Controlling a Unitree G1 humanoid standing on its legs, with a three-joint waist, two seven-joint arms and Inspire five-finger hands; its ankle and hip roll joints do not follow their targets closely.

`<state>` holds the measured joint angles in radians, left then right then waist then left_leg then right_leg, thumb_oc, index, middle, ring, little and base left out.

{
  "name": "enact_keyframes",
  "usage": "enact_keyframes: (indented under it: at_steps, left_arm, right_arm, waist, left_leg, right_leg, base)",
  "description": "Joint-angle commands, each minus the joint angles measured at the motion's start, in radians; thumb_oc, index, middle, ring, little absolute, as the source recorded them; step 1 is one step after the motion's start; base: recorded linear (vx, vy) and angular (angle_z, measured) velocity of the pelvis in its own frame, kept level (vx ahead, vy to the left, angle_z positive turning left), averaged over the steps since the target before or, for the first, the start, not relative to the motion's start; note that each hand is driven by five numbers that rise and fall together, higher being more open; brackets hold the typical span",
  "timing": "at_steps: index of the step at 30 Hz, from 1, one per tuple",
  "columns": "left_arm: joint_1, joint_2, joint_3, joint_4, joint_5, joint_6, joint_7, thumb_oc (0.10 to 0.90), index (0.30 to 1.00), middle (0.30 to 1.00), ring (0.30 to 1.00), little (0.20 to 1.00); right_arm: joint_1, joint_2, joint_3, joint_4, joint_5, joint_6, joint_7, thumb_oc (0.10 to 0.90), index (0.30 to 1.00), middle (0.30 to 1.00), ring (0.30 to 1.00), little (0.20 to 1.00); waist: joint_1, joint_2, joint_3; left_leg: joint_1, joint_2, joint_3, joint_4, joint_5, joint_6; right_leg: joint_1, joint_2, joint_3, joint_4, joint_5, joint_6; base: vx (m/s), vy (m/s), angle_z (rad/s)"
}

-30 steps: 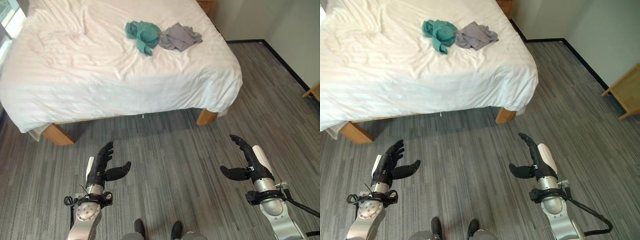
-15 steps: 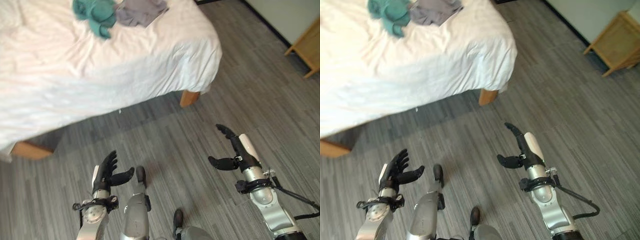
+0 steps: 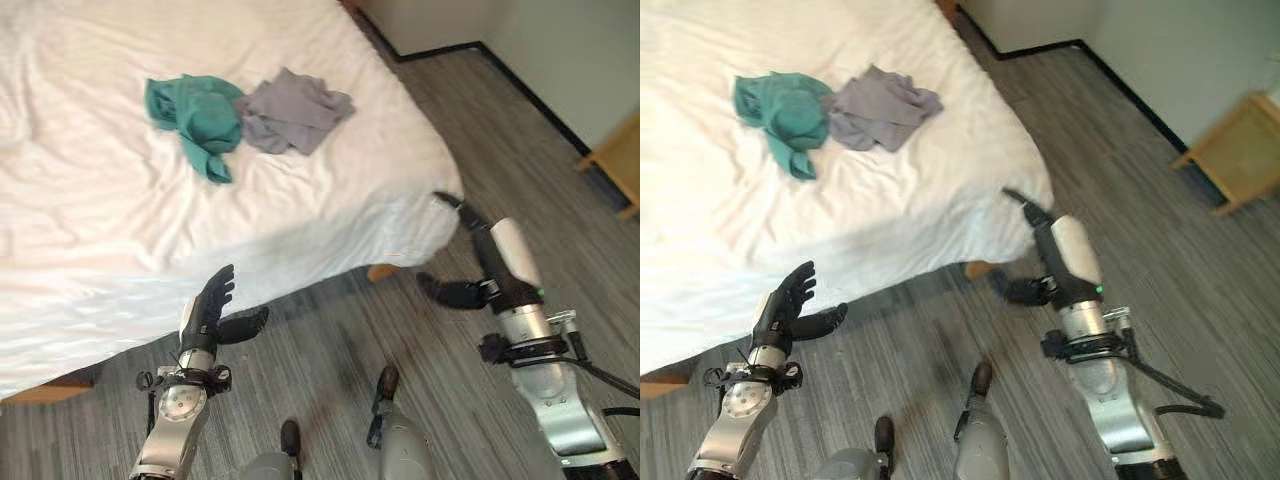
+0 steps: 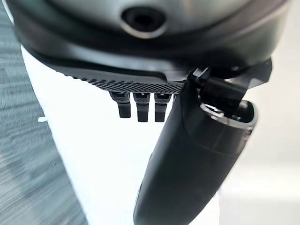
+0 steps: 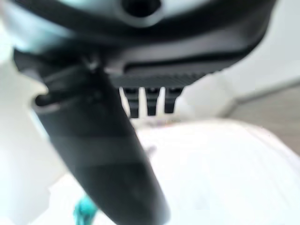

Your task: Pick up bed clothes into laundry basket.

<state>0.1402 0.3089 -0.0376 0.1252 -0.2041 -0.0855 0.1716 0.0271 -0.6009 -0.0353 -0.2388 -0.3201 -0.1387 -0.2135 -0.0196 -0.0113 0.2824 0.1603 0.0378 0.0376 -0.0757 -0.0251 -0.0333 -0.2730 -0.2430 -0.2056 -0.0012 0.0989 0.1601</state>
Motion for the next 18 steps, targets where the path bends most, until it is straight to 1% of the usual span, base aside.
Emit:
enact_keyframes:
  at_steps: [1, 2, 3, 4, 6, 7, 8, 9, 10, 12, 13, 14, 16, 17, 18]
  left_arm:
    - [-0.011, 0.022, 0.014, -0.083, 0.0, -0.119, 0.058, 0.8, 0.9, 0.9, 0.9, 0.9]
    - [0.011, 0.012, 0.028, -0.076, -0.002, -0.126, 0.061, 0.8, 0.9, 0.9, 0.9, 0.9]
    - [0.019, 0.002, 0.028, -0.069, -0.005, -0.127, 0.06, 0.8, 0.9, 0.9, 0.9, 0.9]
    - [0.037, -0.017, 0.032, -0.073, -0.019, -0.131, 0.06, 0.8, 0.9, 0.9, 0.9, 0.9]
    - [0.054, -0.031, 0.031, -0.067, -0.053, -0.136, 0.058, 0.8, 0.9, 0.9, 0.9, 0.9]
    - [0.041, -0.022, 0.018, -0.055, -0.085, -0.14, 0.068, 0.8, 0.9, 0.9, 0.9, 0.9]
    - [0.04, -0.023, 0.02, -0.055, -0.086, -0.14, 0.068, 0.8, 0.9, 0.9, 0.9, 0.9]
    - [0.045, -0.014, 0.014, -0.058, -0.092, -0.137, 0.06, 0.8, 0.9, 0.9, 0.9, 0.9]
    - [0.06, -0.001, 0.006, -0.064, -0.107, -0.134, 0.05, 0.8, 0.9, 0.9, 0.9, 0.9]
    - [0.062, -0.006, 0.01, -0.065, -0.108, -0.134, 0.05, 0.8, 0.9, 0.9, 0.9, 0.9]
    - [0.083, 0.003, 0.001, -0.061, -0.107, -0.125, 0.041, 0.8, 0.9, 0.9, 0.9, 0.9]
    - [0.084, 0.0, 0.002, -0.061, -0.107, -0.126, 0.041, 0.8, 0.9, 0.9, 0.9, 0.9]
    - [0.089, 0.012, -0.005, -0.052, -0.107, -0.122, 0.039, 0.8, 0.9, 0.9, 0.9, 0.9]
    - [0.096, 0.011, 0.001, -0.054, -0.112, -0.123, 0.037, 0.8, 0.9, 0.9, 0.9, 0.9]
    - [0.097, 0.017, -0.004, -0.05, -0.116, -0.124, 0.036, 0.8, 0.9, 0.9, 0.9, 0.9]
  right_arm:
    - [-0.092, -0.035, -0.144, -0.081, -0.08, -0.034, -0.165, 0.8, 0.9, 0.9, 0.9, 0.9]
    - [-0.102, -0.046, -0.15, -0.08, -0.078, -0.039, -0.166, 0.8, 0.9, 0.9, 0.9, 0.9]
    - [-0.122, -0.063, -0.143, -0.077, -0.076, -0.041, -0.169, 0.8, 0.9, 0.9, 0.9, 0.9]
    - [-0.145, -0.096, -0.141, -0.071, -0.089, -0.039, -0.174, 0.8, 0.9, 0.9, 0.9, 0.9]
    - [-0.187, -0.15, -0.137, -0.052, -0.088, -0.034, -0.179, 0.8, 0.9, 0.9, 0.9, 0.9]
    - [-0.235, -0.215, -0.093, 0.022, -0.083, -0.006, -0.181, 0.8, 0.9, 0.9, 0.9, 0.9]
    - [-0.247, -0.219, -0.085, 0.033, -0.082, -0.008, -0.185, 0.8, 0.9, 0.9, 0.9, 0.9]
    - [-0.261, -0.246, -0.061, 0.073, -0.063, 0.006, -0.165, 0.8, 0.9, 0.9, 0.9, 0.9]
    - [-0.315, -0.316, -0.006, 0.153, -0.065, 0.042, -0.144, 0.8, 0.9, 0.9, 0.9, 0.9]
    - [-0.334, -0.321, 0.012, 0.166, -0.064, 0.04, -0.149, 0.8, 0.9, 0.9, 0.9, 0.9]
    - [-0.392, -0.41, 0.059, 0.242, -0.095, 0.061, -0.13, 0.8, 0.9, 0.9, 0.9, 0.9]
    - [-0.401, -0.413, 0.069, 0.249, -0.095, 0.06, -0.132, 0.8, 0.9, 0.9, 0.9, 0.9]
    - [-0.476, -0.456, 0.133, 0.322, -0.086, 0.067, -0.119, 0.8, 0.9, 0.9, 0.9, 0.9]
    - [-0.536, -0.481, 0.187, 0.358, -0.086, 0.067, -0.12, 0.8, 0.9, 0.9, 0.9, 0.9]
    - [-0.57, -0.491, 0.216, 0.386, -0.077, 0.069, -0.118, 0.8, 0.9, 0.9, 0.9, 0.9]
  waist:
    - [0.01, -0.019, -0.056]
    - [0.012, -0.023, -0.069]
    - [0.017, -0.023, -0.072]
    - [0.025, -0.023, -0.07]
    - [0.041, -0.032, -0.049]
    - [0.06, -0.062, -0.035]
    - [0.059, -0.062, -0.035]
    - [0.068, -0.069, -0.034]
    - [0.09, -0.072, -0.041]
    - [0.087, -0.071, -0.041]
    - [0.108, -0.058, -0.062]
    - [0.106, -0.058, -0.062]
    - [0.128, -0.043, -0.076]
    - [0.133, -0.038, -0.079]
    - [0.151, -0.037, -0.081]
  left_leg:
    - [0.024, 0.128, 0.023, 0.006, -0.063, -0.063]
    - [0.038, 0.145, 0.017, 0.052, -0.087, -0.077]
    - [0.025, 0.159, 0.006, 0.12, -0.096, -0.08]
    - [-0.012, 0.167, -0.009, 0.223, -0.058, -0.09]
    - [-0.141, 0.171, -0.036, 0.472, 0.023, -0.104]
    - [-0.209, 0.203, 0.057, 0.572, 0.076, -0.091]
    - [-0.213, 0.203, 0.057, 0.576, 0.076, -0.09]
    - [-0.238, 0.216, 0.105, 0.574, 0.084, -0.089]
    - [-0.263, 0.238, 0.17, 0.51, 0.088, -0.09]
    - [-0.257, 0.236, 0.176, 0.503, 0.09, -0.09]
    - [-0.258, 0.245, 0.214, 0.305, 0.089, -0.096]
    - [-0.249, 0.241, 0.217, 0.289, 0.096, -0.096]
    - [-0.247, 0.239, 0.212, 0.161, 0.158, -0.113]
    - [-0.243, 0.238, 0.212, 0.111, 0.191, -0.12]
    - [-0.258, 0.245, 0.214, 0.093, 0.219, -0.127]
  right_leg:
    - [0.15, 0.017, 0.084, -0.021, -0.018, 0.067]
    - [0.168, 0.018, 0.08, -0.023, -0.011, 0.061]
    - [0.194, 0.024, 0.072, -0.037, -0.016, 0.05]
    - [0.237, 0.04, 0.06, -0.053, -0.021, 0.025]
    - [0.32, 0.049, 0.01, -0.07, -0.051, -0.02]
    - [0.368, 0.057, -0.034, -0.077, -0.079, -0.046]
    - [0.365, 0.056, -0.033, -0.076, -0.079, -0.047]
    - [0.382, 0.062, -0.05, -0.079, -0.09, -0.054]
    - [0.408, 0.076, -0.064, -0.085, -0.111, -0.055]
    - [0.408, 0.074, -0.061, -0.085, -0.112, -0.055]
    - [0.432, 0.089, -0.082, -0.086, -0.142, -0.033]
    - [0.433, 0.087, -0.082, -0.086, -0.143, -0.033]
    - [0.454, 0.1, -0.091, -0.086, -0.164, -0.022]
    - [0.465, 0.105, -0.094, -0.086, -0.174, -0.021]
    - [0.479, 0.11, -0.099, -0.086, -0.185, -0.017]
  base:
    - [0.37, -0.374, 1.16]
    - [0.31, -0.377, 1.0]
    - [0.21, -0.379, 0.53]
    - [0.13, -0.364, 0.14]
    - [0.13, -0.433, 0.1]
    - [0.1, -0.378, 0.31]
    - [0.11, -0.352, 0.42]
    - [0.21, -0.174, 0.62]
    - [0.22, -0.177, 0.46]
    - [0.21, -0.04, 0.06]
    - [0.28, -0.004, -0.12]
    - [0.37, 0.031, 0.01]
    - [0.24, 0.053, 0.2]
    - [0.28, 0.051, 0.06]
    - [0.35, 0.084, -0.04]
